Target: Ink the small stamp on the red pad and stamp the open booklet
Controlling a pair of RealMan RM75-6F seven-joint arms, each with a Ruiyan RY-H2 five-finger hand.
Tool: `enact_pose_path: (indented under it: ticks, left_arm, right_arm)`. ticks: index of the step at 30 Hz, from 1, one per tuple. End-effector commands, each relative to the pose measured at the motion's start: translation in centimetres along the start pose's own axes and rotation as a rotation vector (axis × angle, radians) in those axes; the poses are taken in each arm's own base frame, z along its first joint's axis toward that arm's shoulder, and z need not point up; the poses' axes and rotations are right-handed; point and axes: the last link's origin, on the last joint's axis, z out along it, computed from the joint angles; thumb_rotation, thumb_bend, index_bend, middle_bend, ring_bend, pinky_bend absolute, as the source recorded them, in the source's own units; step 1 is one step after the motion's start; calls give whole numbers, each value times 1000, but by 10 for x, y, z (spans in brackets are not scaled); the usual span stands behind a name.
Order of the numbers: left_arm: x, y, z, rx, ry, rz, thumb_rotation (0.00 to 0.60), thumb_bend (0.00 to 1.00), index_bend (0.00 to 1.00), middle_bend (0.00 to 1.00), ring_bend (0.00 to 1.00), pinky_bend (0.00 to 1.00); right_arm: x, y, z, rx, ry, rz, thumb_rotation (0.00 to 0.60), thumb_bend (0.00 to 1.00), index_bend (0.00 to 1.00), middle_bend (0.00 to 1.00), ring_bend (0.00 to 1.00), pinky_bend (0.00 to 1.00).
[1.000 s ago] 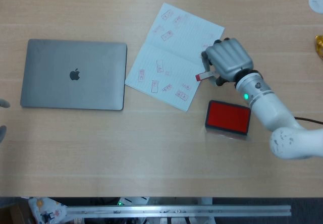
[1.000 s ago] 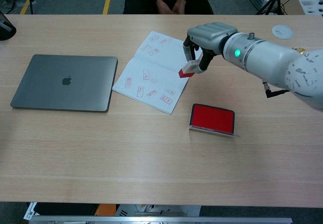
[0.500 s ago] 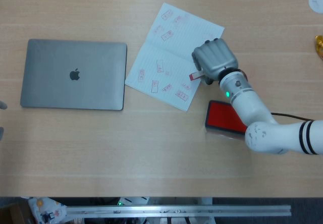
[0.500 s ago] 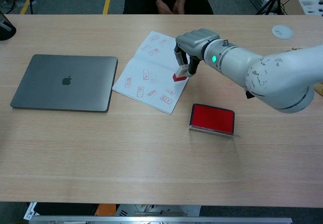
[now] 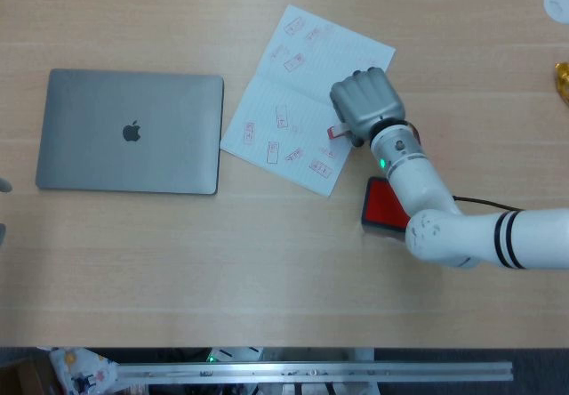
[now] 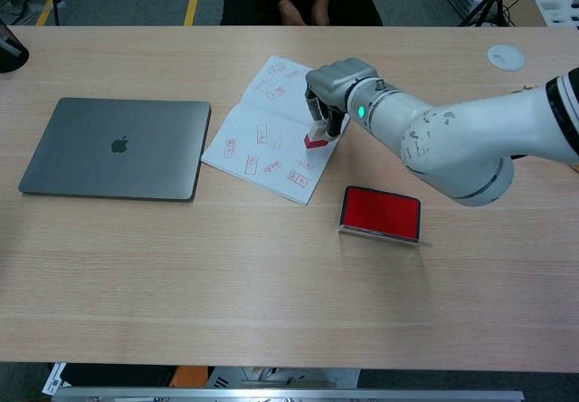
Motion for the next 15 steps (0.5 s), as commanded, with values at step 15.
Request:
enact_pose_path:
  ticks: [15]
  left_arm:
    - [-2, -3, 0, 12, -14, 0, 600, 301, 344, 328, 302, 298]
  right_arm:
    - [-6, -23, 14, -23, -33, -64, 600, 472, 746, 492, 296, 317]
